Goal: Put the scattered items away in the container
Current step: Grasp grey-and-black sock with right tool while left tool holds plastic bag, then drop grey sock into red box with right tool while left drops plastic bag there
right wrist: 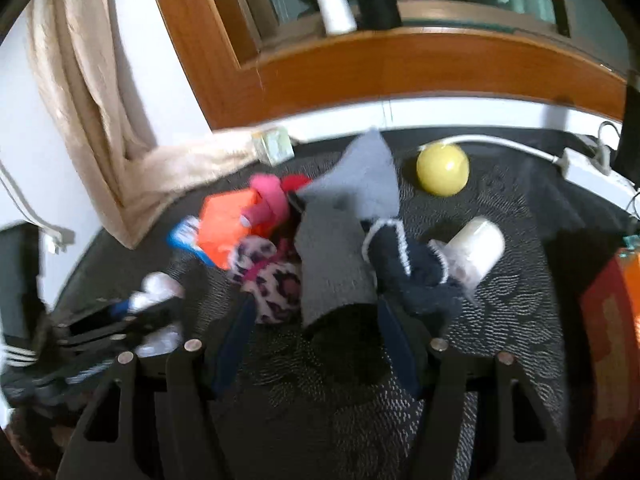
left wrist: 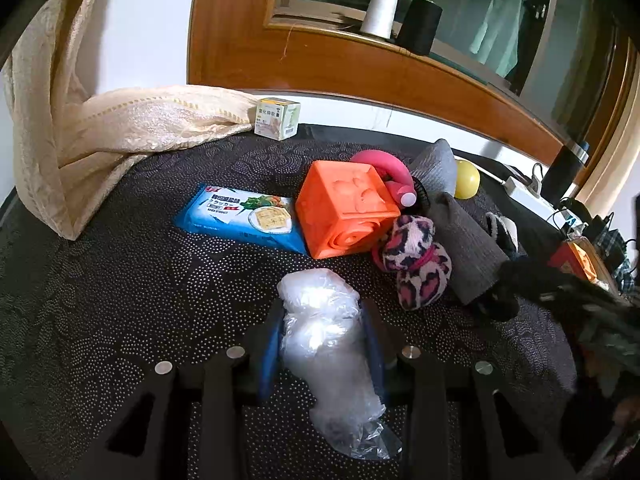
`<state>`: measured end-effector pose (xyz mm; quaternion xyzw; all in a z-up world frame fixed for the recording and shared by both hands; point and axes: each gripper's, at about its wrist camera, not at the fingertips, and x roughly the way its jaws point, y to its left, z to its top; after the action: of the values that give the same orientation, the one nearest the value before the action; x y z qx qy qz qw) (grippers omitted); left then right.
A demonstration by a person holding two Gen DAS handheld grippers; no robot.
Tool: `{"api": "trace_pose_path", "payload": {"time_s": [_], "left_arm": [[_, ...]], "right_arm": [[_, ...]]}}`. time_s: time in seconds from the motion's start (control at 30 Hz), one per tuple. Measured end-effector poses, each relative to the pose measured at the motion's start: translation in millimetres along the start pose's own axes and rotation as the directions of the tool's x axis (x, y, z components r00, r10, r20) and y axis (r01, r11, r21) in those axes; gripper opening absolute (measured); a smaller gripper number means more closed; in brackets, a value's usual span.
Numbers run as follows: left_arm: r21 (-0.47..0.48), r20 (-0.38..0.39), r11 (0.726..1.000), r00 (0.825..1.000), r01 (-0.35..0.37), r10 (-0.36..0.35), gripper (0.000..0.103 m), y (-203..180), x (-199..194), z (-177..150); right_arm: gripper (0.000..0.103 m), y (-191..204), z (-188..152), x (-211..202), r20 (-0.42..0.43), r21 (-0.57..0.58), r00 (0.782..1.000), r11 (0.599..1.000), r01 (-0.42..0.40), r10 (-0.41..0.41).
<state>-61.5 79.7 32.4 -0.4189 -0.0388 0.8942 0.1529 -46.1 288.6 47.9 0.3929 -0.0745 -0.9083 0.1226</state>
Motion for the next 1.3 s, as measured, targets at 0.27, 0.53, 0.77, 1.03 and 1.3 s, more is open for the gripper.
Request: {"api": "trace_pose_path", "payload": {"time_s": [0.27, 0.53, 0.77, 1.03, 1.3], "left_arm": [[-0.009, -0.019, 1.0, 1.0, -0.003, 0.003, 0.038, 1.7, 5.3, -2.3], [-0.002, -0.007, 1.0, 1.0, 0.003, -0.003, 0.038, -3.3, 0.3, -2.4], [0.022, 0.016, 1.0, 1.0, 0.022, -0.022, 0.038, -15.0, -10.7, -3.9], [0.06, 0.037, 0.997, 0.998, 0.044, -0.047, 0.038, -30.4, -23.9, -6.2], [0.073, 0.031, 0.996, 0.998, 0.056, -0.059, 0.038, -43.3, -29.9, -9.8]], "right_arm": [[0.045, 2.9, -8.7, 21.2, -0.013, -0.059, 0.998, 0.996, 0.06, -0.061], [0.034, 1.6, -8.3, -9.0, 0.031, 0.009, 0.999, 1.0, 0.009, -0.009], [0.034, -0.1, -17.4, -55.5, 0.111, 0.073, 0.994, 0.997, -0.009, 0.001], [0.034, -40.6, -34.2, -124.5, 0.202, 0.204, 0.972, 0.976, 0.077, -0.119], [0.034, -122.6, -58.2, -194.8, 0.209, 0.342, 0.935, 0.917, 0.205, -0.287]]}}
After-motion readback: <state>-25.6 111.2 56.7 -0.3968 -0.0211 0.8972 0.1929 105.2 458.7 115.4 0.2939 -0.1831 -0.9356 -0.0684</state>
